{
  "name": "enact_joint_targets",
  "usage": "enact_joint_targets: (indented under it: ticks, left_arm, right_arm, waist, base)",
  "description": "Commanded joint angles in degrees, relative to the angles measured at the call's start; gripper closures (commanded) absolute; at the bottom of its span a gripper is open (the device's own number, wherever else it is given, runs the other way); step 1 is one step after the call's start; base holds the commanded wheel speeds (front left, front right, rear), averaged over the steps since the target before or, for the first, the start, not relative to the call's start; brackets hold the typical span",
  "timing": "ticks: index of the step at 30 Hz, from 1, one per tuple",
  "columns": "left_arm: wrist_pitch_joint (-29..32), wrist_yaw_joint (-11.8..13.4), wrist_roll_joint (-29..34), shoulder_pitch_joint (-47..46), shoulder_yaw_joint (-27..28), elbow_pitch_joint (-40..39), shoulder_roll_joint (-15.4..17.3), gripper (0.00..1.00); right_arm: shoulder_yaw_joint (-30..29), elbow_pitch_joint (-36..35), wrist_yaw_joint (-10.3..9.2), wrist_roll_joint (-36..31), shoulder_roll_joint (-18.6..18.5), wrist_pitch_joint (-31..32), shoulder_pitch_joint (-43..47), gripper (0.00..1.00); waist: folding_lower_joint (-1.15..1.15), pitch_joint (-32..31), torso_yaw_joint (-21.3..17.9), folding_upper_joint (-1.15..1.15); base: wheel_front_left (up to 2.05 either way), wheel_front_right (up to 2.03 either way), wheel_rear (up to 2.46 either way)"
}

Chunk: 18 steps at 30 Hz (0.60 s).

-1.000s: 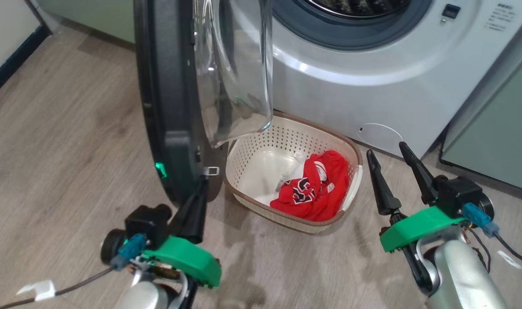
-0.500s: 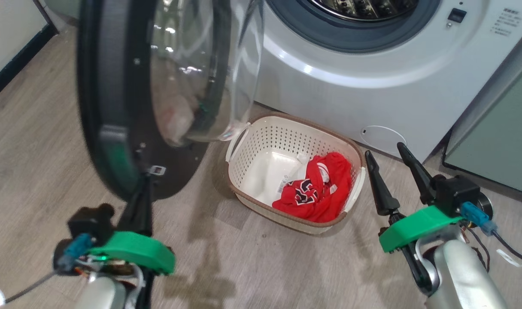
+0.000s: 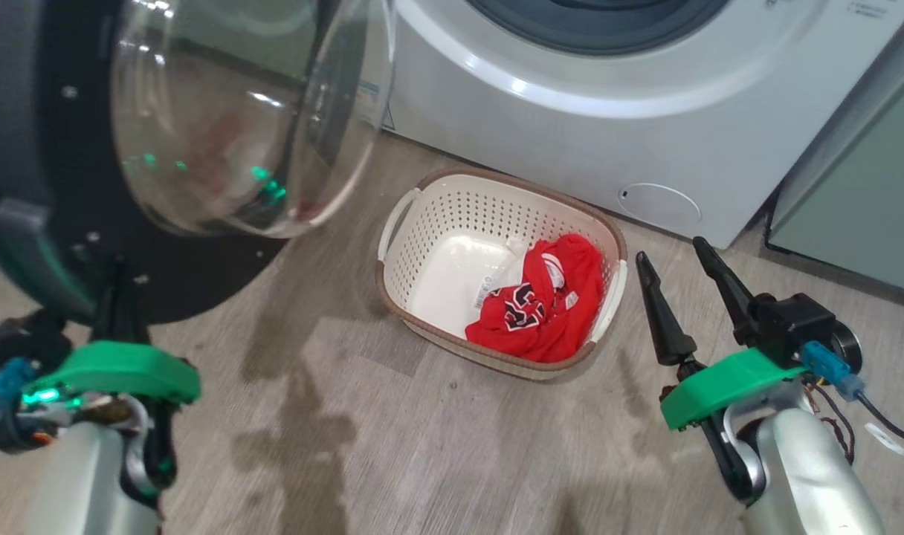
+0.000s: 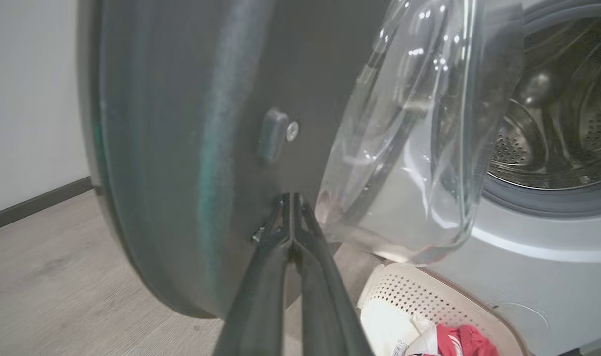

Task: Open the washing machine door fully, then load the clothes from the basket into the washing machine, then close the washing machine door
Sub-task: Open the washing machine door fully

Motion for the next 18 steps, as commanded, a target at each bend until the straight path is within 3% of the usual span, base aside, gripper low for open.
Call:
enact_joint_targets:
  ticks: [1, 11, 18]
  left_arm:
    - [-0.61, -0.22, -0.17, -3.06, 3.37, -0.37, 2.62, 1.00]
    - [-0.78, -2.88, 1.47, -8.63, 12.04, 7.02, 3.59, 1.00]
    - [-0.79, -5.47, 5.59, -9.79, 16.74, 9.27, 1.87, 1.00]
  right_arm:
    - [1.25, -2.24, 0.00, -0.70, 0.49, 0.02, -2.58, 0.00]
    - [0.93, -2.91, 0.00, -1.39, 0.49, 0.61, -3.28, 0.00]
    - [1.10, -2.97, 0.00, -1.28, 0.49, 0.61, -3.53, 0.00]
  waist:
    - [0.00, 0.42, -0.34, 0.00]
    - [0.00, 1.63, -1.05, 0.00]
    - [0.00, 1.53, -1.63, 0.00]
  base:
    - [0.00, 0.00, 0.00]
    - [0.00, 0.00, 0.00]
    - [0.00, 0.00, 0.00]
